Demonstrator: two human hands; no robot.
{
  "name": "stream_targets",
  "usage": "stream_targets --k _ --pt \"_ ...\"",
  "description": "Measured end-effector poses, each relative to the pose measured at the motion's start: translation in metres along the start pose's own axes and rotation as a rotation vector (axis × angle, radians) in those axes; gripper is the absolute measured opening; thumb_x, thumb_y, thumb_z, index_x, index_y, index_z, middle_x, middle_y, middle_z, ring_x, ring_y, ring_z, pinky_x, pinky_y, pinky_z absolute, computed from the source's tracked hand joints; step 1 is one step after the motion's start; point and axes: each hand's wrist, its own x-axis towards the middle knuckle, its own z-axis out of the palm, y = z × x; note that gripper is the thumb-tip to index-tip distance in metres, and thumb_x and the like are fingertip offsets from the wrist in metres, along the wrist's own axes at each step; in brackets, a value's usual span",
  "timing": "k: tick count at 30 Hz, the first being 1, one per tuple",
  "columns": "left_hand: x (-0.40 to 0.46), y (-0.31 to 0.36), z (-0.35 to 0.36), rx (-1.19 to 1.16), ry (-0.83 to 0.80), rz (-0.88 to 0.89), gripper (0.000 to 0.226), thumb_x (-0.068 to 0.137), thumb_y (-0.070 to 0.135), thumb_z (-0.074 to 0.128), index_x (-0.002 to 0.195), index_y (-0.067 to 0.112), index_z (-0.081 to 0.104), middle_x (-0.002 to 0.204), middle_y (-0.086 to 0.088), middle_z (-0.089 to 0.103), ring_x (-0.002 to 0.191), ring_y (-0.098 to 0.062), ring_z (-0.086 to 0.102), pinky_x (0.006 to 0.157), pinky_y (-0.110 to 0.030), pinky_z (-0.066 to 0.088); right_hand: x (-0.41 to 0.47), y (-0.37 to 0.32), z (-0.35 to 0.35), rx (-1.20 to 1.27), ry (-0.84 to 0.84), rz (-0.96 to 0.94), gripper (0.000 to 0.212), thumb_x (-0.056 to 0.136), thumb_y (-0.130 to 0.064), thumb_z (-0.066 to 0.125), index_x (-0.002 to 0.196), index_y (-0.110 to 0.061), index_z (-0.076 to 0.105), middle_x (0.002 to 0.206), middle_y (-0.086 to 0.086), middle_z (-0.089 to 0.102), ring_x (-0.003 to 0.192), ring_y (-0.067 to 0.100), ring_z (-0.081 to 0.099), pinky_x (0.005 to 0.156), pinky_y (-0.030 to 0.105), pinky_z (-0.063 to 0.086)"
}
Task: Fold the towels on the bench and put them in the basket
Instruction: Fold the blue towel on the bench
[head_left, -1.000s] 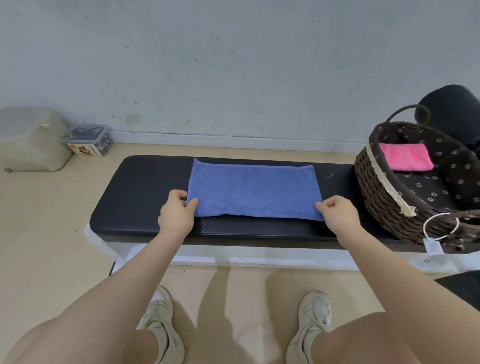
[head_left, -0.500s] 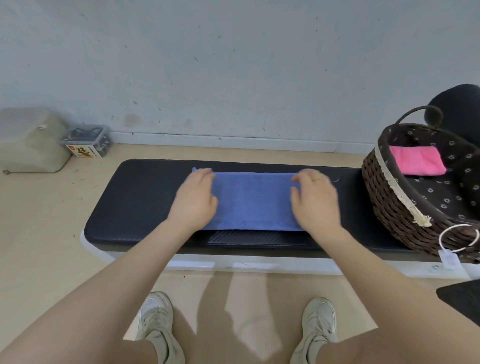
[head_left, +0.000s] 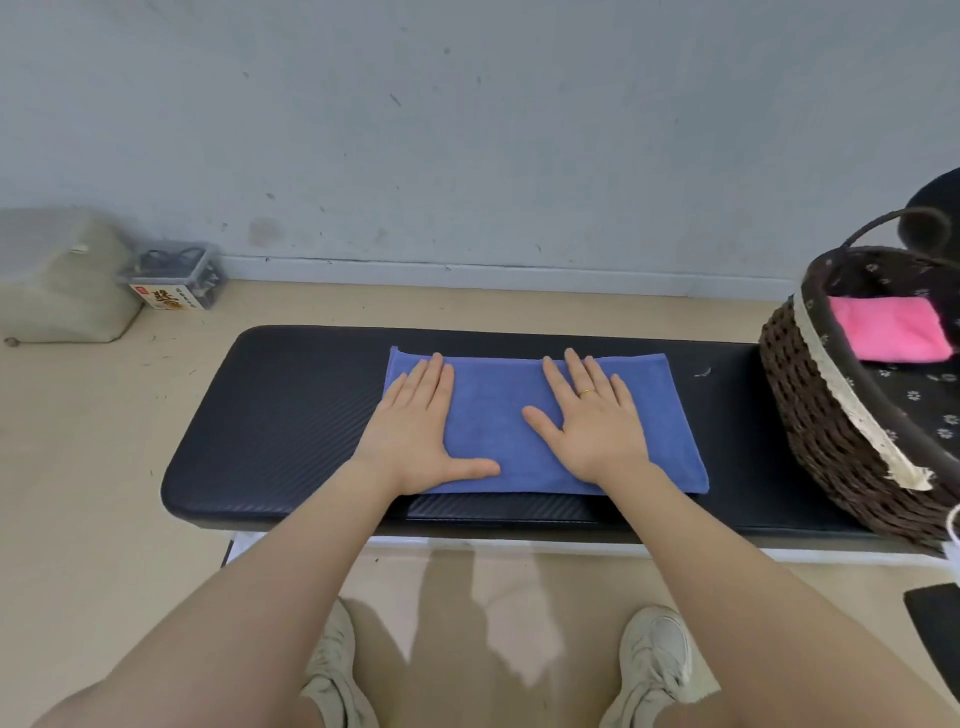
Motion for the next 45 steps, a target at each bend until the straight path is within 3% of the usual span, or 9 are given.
stream_targets --k 5,11,15,18,23,30,33,38,45 --pt "0.0 -0.001 0.001 0.024 -0.021 0.016 0.138 0.029 0.099 -0.013 0.147 0.027 -0.015 0.156 -0.007 -0.019 0.145 -0.02 -0.014 0.118 -0.037 -0.007 -0.019 0.057 -0.006 0.002 0.006 0.199 0.065 0.094 -0.059 0.016 0.15 -0.032 -0.004 0.16 -0.003 -0.008 0.147 0.018 -0.007 0.119 0.042 0.0" --pt "0.001 0.005 -0.008 0.026 -0.096 -0.012 0.142 0.029 0.101 -0.007 0.148 0.026 -0.013 0.156 -0.007 -0.02 0.145 -0.023 -0.014 0.118 -0.039 -0.006 -0.029 0.076 -0.007 0.116 0.027 0.358 0.071 0.095 -0.057 0.019 0.151 -0.018 0.001 0.16 0.006 0.002 0.147 0.025 -0.003 0.118 0.043 0.004" --pt "0.007 0.031 -0.013 0.091 -0.088 0.03 0.104 0.074 0.083 0.028 0.15 0.019 -0.003 0.159 0.002 -0.01 0.146 -0.021 -0.008 0.12 -0.04 -0.001 -0.03 0.066 -0.017 0.176 0.148 0.452 0.073 0.091 -0.058 0.038 0.14 -0.004 0.033 0.153 0.014 0.023 0.144 0.03 0.013 0.114 0.046 0.021" --pt "0.018 0.063 -0.016 0.132 -0.121 0.152 0.088 0.084 0.072 0.031 0.15 0.025 -0.002 0.159 0.003 -0.009 0.147 -0.019 -0.005 0.12 -0.038 0.001 -0.028 0.066 -0.028 0.27 0.122 0.485 0.066 0.085 -0.061 0.049 0.125 -0.008 0.05 0.138 0.013 0.04 0.13 0.033 0.032 0.101 0.047 0.036" --pt "0.033 0.086 -0.01 0.089 -0.162 0.126 0.096 0.079 0.076 0.038 0.15 0.028 -0.005 0.158 -0.002 -0.012 0.146 -0.023 -0.005 0.119 -0.042 0.004 -0.021 0.074 -0.039 0.689 0.02 0.552 0.04 0.089 -0.044 0.054 0.099 -0.005 0.057 0.112 0.016 0.059 0.092 0.026 0.055 0.078 0.037 0.047" --pt "0.042 0.085 -0.003 0.118 -0.149 0.076 0.115 0.067 0.085 0.041 0.149 0.024 -0.011 0.158 -0.002 -0.016 0.146 -0.025 -0.005 0.117 -0.045 0.005 -0.027 0.072 -0.054 1.23 -0.082 0.631 0.036 0.084 -0.021 0.069 0.111 -0.002 0.056 0.099 0.012 0.065 0.078 0.024 0.062 0.063 0.031 0.051" --pt "0.041 0.081 0.001 0.084 -0.128 0.087 0.112 0.069 0.084 0.041 0.149 0.025 -0.011 0.157 -0.001 -0.017 0.146 -0.024 -0.007 0.117 -0.046 0.002 -0.032 0.067 -0.067 1.476 -0.143 0.52 0.03 0.085 -0.012 0.066 0.114 -0.004 0.06 0.103 0.012 0.069 0.085 0.025 0.066 0.071 0.035 0.055" --pt "0.041 0.079 0.0 -0.035 -0.12 0.106 0.104 0.076 0.074 0.046 0.15 0.024 -0.007 0.158 -0.002 -0.015 0.146 -0.021 -0.008 0.118 -0.044 0.0 -0.035 0.034 -0.088 1.469 -0.17 0.251 0.033 0.089 -0.008 0.059 0.121 -0.013 0.056 0.112 0.007 0.067 0.101 0.022 0.064 0.084 0.036 0.053" --pt "0.007 0.025 -0.027 -0.336 0.142 0.065 0.043 0.095 0.026 0.048 0.136 0.015 0.045 0.153 -0.005 0.027 0.141 -0.022 0.022 0.113 -0.033 0.022 -0.019 -0.039 -0.101 1.232 -0.134 0.164 0.02 0.088 -0.01 0.058 0.108 -0.017 0.057 0.087 0.001 0.06 0.085 0.015 0.059 0.074 0.025 0.046"
